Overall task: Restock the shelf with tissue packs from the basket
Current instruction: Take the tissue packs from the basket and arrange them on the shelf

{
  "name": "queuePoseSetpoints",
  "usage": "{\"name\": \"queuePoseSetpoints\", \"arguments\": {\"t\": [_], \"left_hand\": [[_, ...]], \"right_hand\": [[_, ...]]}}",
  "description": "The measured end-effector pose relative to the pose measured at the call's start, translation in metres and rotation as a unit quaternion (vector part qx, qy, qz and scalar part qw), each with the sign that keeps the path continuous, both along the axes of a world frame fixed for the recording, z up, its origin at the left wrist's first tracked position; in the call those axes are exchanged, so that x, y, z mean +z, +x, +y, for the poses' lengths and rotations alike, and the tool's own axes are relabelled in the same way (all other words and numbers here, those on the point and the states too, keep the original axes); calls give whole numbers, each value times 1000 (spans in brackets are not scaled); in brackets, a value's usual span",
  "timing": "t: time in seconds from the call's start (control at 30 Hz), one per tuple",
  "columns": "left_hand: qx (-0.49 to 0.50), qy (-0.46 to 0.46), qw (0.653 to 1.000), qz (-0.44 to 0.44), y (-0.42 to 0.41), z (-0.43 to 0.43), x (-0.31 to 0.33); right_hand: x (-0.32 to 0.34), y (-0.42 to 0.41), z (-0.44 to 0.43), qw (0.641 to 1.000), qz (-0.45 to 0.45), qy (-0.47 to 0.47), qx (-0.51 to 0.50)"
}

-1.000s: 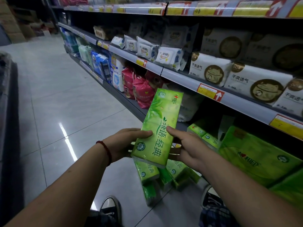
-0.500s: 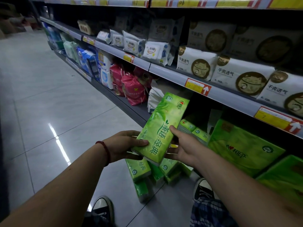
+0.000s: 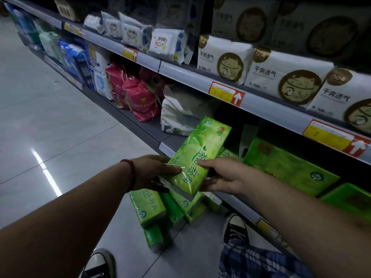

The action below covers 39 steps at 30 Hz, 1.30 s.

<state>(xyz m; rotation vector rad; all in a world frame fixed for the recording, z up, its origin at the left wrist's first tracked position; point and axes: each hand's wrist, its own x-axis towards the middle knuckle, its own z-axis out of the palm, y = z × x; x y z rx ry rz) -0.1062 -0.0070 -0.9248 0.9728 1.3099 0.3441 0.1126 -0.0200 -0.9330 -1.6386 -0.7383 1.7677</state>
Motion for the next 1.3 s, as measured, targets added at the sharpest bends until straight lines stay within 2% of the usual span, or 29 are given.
{"name": "queuePoseSetpoints", "arguments": {"t": [0.17,0.3,0.43,0.6,0.67,0.77,0.87,1.03,1.17,1.3], "left_hand": [[-92,0,994,61,32,53,-26],[-142,10,988,60,60,87,-65],[-39,35,999,-8,92,109,-121],[57,56,993,-88,129,109,-160],[87,33,988,-123,139,106,-165],[98,47,986,-129,151,103,-164],[96,73,985,-123,158,100,-159],[106,73,979,-156,170,105,-156],[81,72,982,-157,181,112,-157],[50,81,985,-147,191,118,-159]], "right_hand": [[-22,28,45,999,-39,-15,1],[-64,48,68,997,-46,-29,-47],[-110,53,71,986,-9,-23,-165],[-145,61,63,945,50,6,-323],[-147,61,55,947,46,-12,-317],[-154,58,42,960,-9,-62,-272],[-155,52,39,952,73,-72,-288],[-148,56,66,929,146,-31,-339],[-147,65,85,926,120,11,-357],[-149,71,93,917,131,27,-376]]}}
